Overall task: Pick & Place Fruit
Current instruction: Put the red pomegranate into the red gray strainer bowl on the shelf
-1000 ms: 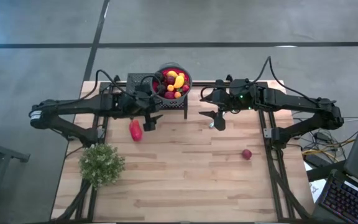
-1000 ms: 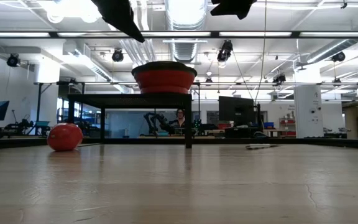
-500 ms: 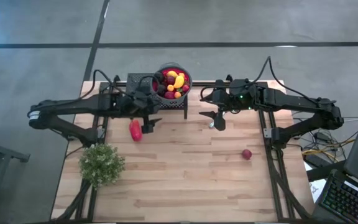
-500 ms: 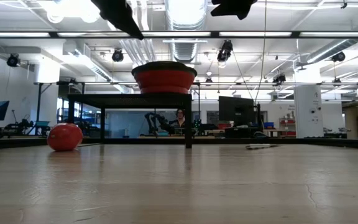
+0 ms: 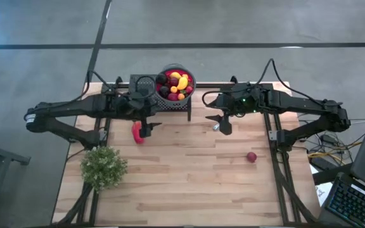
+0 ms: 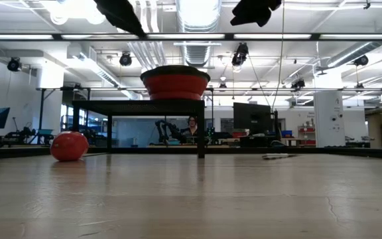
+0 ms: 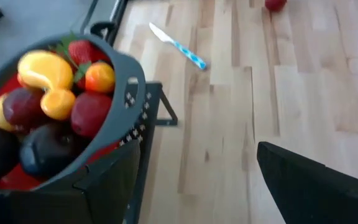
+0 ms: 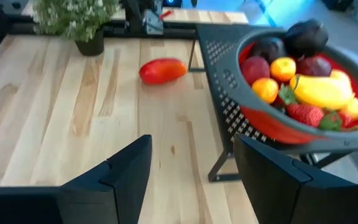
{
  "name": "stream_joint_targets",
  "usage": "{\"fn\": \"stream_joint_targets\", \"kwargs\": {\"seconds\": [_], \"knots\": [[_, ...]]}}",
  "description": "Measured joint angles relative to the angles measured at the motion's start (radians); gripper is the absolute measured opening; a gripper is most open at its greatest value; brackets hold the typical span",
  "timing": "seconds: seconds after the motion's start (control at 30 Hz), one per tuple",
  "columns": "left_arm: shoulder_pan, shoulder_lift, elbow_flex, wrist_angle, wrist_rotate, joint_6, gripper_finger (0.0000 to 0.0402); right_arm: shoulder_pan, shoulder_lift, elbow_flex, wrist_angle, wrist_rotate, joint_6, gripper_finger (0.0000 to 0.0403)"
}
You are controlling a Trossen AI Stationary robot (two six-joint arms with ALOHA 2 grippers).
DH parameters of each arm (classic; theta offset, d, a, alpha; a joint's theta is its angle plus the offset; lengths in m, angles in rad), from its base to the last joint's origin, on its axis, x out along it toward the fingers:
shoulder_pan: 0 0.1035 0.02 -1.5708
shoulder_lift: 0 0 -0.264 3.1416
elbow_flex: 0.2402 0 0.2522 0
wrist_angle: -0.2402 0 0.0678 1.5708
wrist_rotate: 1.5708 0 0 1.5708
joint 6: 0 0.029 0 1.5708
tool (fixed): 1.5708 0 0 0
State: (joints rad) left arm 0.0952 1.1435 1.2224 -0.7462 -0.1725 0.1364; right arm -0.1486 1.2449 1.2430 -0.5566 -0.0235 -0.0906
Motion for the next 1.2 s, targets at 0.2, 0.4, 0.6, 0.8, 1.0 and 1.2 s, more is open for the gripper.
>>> {"fn": "stream_joint_targets", "kwargs": {"seconds": [0.2, 0.4, 0.6, 0.8, 1.0, 1.2], "knots": [[0.0, 0.0, 0.0, -0.063, 0.0, -0.031, 0.033, 0.0, 0.0, 0.0, -0.067, 0.0, 0.0, 0.0248], [0.0, 0.0, 0.0, -0.085, 0.0, -0.044, 0.0328, 0.014, 0.0, 0.0, -0.166, 0.079, 0.014, 0.025], [0.001, 0.0, -0.008, -0.083, -0.002, -0.051, 0.0328, 0.051, 0.0, -0.001, -0.209, 0.086, 0.049, 0.0228], [0.001, -0.002, -0.054, -0.064, -0.003, -0.061, 0.0328, 0.1, 0.0, -0.002, -0.28, 0.132, 0.101, 0.0216], [0.001, -0.003, -0.066, -0.06, -0.003, -0.061, 0.0328, 0.15, 0.0, -0.002, -0.434, 0.17, 0.252, 0.0216], [0.001, -0.003, -0.066, -0.061, -0.005, -0.048, 0.0328, 0.227, 0.0, -0.002, -0.703, 0.181, 0.537, 0.0212]]}}
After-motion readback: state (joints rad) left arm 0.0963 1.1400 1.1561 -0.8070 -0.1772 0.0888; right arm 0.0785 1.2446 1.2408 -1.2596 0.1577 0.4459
